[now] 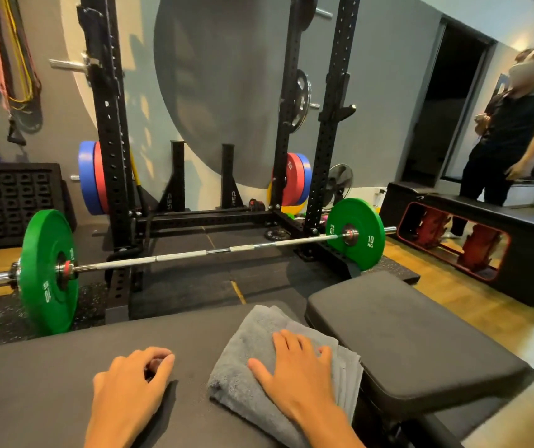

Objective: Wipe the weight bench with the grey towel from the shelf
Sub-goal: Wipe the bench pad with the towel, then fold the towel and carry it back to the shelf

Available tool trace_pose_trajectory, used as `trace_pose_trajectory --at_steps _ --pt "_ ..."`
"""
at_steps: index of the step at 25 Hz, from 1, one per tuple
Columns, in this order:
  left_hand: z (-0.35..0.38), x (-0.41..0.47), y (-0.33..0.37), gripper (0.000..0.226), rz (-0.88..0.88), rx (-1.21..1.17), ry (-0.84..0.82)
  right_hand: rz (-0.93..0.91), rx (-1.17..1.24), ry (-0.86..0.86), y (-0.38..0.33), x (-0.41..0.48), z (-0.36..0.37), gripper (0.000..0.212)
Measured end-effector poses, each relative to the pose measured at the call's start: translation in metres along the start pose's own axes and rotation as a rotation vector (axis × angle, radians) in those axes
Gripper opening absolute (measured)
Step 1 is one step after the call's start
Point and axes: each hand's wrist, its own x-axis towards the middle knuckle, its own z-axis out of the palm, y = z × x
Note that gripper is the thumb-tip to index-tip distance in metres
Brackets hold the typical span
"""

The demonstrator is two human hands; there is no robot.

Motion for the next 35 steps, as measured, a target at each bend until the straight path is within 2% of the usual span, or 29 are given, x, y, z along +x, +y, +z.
trace_pose_trajectory --at_steps 3,5,7,9,10,12,14,15,16,17,19,20,21,22,25,27,30,33,35 --pt "0.004 -0.002 0.013 0.016 0.026 -0.066 0.014 -0.133 -0.018 0.219 -0.023 -0.021 0.009 0.048" --pt "0.011 -0.005 0.023 0.026 0.024 -0.088 -0.024 -0.205 0.023 0.178 -0.028 -0.018 0.008 0.049" --pt "0.022 -0.003 0.039 0.042 -0.036 -0.060 -0.137 -0.256 0.076 0.056 -0.028 -0.012 0.003 0.056" --pt "0.031 0.006 0.057 0.055 -0.085 -0.078 -0.270 -0.323 0.156 0.096 -0.027 -0.009 0.002 0.056" --pt "0.031 0.006 0.066 0.054 -0.103 -0.136 -0.325 -0.314 0.233 0.099 -0.025 -0.011 0.005 0.054" --pt "0.029 0.005 0.078 0.037 -0.102 -0.348 -0.416 -0.234 0.429 0.189 -0.014 -0.015 0.006 0.049" --pt "0.017 -0.001 0.095 0.031 -0.037 -0.521 -0.444 -0.052 0.581 0.383 0.001 -0.014 -0.001 0.050" --pt "0.009 -0.005 0.109 0.032 0.014 -0.584 -0.425 0.087 0.677 0.442 0.008 -0.013 -0.009 0.059" --pt "-0.001 -0.008 0.130 0.033 0.073 -0.612 -0.391 0.249 0.843 0.422 0.015 -0.009 -0.019 0.073" --pt "-0.014 -0.010 0.154 0.033 0.128 -0.609 -0.348 0.395 1.070 0.328 0.019 -0.004 -0.032 0.086" --pt "-0.050 -0.011 0.214 0.036 0.235 -0.600 -0.297 0.552 1.575 0.123 0.015 0.003 -0.079 0.100" --pt "-0.072 -0.012 0.244 0.037 0.280 -0.614 -0.292 0.571 1.798 0.014 0.013 0.002 -0.110 0.096" --pt "-0.097 -0.011 0.280 0.035 0.309 -0.640 -0.301 0.578 1.955 -0.085 0.014 0.000 -0.153 0.084" --pt "-0.124 -0.010 0.315 0.034 0.323 -0.667 -0.320 0.574 2.055 -0.157 0.016 -0.004 -0.199 0.072" --pt "-0.212 -0.015 0.427 0.036 0.345 -0.782 -0.370 0.502 2.153 -0.213 0.042 -0.021 -0.354 0.061" --pt "-0.257 -0.018 0.501 0.042 0.345 -0.903 -0.384 0.432 2.145 -0.111 0.071 -0.026 -0.447 0.059" --pt "-0.296 -0.027 0.608 0.051 0.385 -1.017 -0.434 0.362 2.022 0.182 0.128 -0.031 -0.561 0.061" --pt "-0.294 -0.048 0.713 0.046 0.444 -1.102 -0.487 0.264 1.925 0.412 0.208 -0.046 -0.648 0.046" --pt "-0.271 -0.064 0.773 0.046 0.481 -1.138 -0.496 0.264 1.837 0.509 0.265 -0.059 -0.687 0.036"
